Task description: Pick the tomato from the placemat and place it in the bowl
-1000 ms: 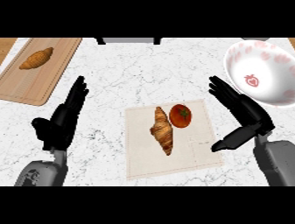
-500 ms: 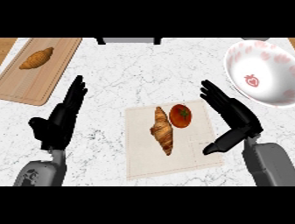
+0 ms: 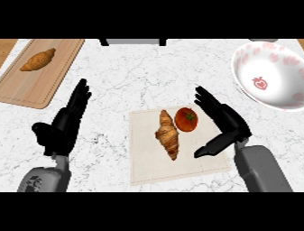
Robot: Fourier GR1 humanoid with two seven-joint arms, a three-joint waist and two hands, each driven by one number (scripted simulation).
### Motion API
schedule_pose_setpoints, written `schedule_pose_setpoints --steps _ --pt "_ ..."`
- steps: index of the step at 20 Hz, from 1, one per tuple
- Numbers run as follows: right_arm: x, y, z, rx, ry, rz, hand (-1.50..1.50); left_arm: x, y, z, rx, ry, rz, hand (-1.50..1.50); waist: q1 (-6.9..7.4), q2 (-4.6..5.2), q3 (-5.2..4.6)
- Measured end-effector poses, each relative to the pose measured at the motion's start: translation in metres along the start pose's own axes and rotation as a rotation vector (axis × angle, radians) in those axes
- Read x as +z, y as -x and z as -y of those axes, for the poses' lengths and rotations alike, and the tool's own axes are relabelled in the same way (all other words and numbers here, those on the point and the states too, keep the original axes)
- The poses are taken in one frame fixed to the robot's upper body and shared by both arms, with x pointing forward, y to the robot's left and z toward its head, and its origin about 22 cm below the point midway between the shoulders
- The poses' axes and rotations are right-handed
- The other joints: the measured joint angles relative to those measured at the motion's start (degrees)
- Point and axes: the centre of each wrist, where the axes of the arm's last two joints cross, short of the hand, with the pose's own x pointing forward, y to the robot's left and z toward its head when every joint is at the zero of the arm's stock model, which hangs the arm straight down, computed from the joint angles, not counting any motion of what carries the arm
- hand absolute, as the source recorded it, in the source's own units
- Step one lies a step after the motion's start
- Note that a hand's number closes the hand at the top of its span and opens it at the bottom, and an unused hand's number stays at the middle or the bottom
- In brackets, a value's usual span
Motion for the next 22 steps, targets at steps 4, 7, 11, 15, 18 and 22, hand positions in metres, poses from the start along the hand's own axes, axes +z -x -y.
schedule_pose_setpoints --steps 4,7,11,15,18,22 --pt "-0.004 0.008 0.0 0.064 0.031 -0.033 -1.5 0.0 0.003 -0.001 -0.003 -0.004 -0.004 0.0 0.02 0.01 0.0" --pt "-0.013 0.015 -0.002 0.126 0.045 -0.062 -1.5 -0.002 -0.001 0.0 -0.005 0.001 -0.004 0.0 0.17 0.04 0.0" --pt "-0.021 0.025 -0.008 0.172 0.033 -0.079 -1.5 -0.004 0.001 -0.002 -0.008 -0.001 0.0 0.0 0.11 0.03 0.0" --pt "-0.028 0.028 -0.018 0.178 -0.003 -0.07 1.5 0.0 -0.001 -0.004 -0.004 0.004 0.003 0.0 0.05 -0.1 -0.08" --pt "-0.03 0.03 -0.024 0.247 -0.065 -0.021 1.5 0.002 0.005 -0.006 -0.005 0.002 0.003 0.0 0.1 -0.07 -0.07" --pt "-0.037 0.032 -0.029 0.318 -0.109 0.03 1.5 0.001 -0.004 -0.005 -0.011 0.008 0.005 0.0 0.19 -0.09 -0.05"
